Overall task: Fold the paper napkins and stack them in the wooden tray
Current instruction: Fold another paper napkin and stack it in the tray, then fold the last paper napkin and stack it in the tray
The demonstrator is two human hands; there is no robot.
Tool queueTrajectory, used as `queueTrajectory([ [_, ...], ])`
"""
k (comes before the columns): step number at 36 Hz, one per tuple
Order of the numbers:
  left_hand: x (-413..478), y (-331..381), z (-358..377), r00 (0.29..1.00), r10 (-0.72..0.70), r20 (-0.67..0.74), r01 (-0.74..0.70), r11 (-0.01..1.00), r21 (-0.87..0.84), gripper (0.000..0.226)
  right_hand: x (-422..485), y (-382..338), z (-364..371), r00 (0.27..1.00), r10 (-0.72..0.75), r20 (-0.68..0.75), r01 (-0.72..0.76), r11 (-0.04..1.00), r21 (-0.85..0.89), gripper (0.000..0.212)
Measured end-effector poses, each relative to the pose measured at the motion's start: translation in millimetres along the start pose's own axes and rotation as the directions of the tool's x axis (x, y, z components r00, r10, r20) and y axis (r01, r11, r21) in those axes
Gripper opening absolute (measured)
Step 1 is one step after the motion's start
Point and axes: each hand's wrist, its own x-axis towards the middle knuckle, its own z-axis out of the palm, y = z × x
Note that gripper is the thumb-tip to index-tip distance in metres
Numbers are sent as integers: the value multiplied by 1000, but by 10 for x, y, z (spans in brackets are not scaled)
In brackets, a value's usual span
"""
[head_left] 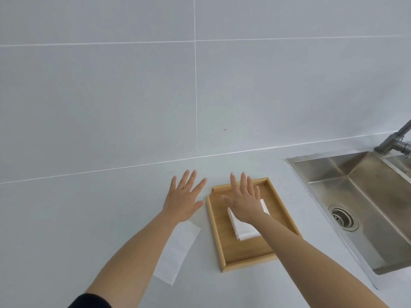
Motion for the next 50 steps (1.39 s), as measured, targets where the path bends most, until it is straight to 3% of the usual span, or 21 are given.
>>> queueTrajectory([
  [7, -130, -373, 103, 998, 6, 61, -5, 1000, -15, 65, -8, -435, 245, 998, -44, 33, 43, 999, 25, 71],
  [18, -243, -702, 488, 973, 38, 227, -30, 999, -38, 65, -2, -888, 805, 982, -57, 182, 73, 994, -80, 68],
  [26, -211, -676, 701, 942, 94, 323, -45, 987, -154, 65, -7, -932, 952, 977, 48, 209, -55, 998, 25, 66],
  [35, -115, -618, 746, 961, 95, 259, -37, 974, -222, 64, 18, -993, 1007, 985, 93, 147, -94, 996, -4, 49],
  [44, -104, -590, 704, 965, 23, 263, 25, 984, -178, 35, 97, -1015, 991, 961, 176, 212, -190, 980, 51, 38],
  [50, -113, -657, 595, 976, -83, 203, 153, 921, -358, 21, 108, -1009, 909, 967, 188, 170, -212, 968, 136, 26],
])
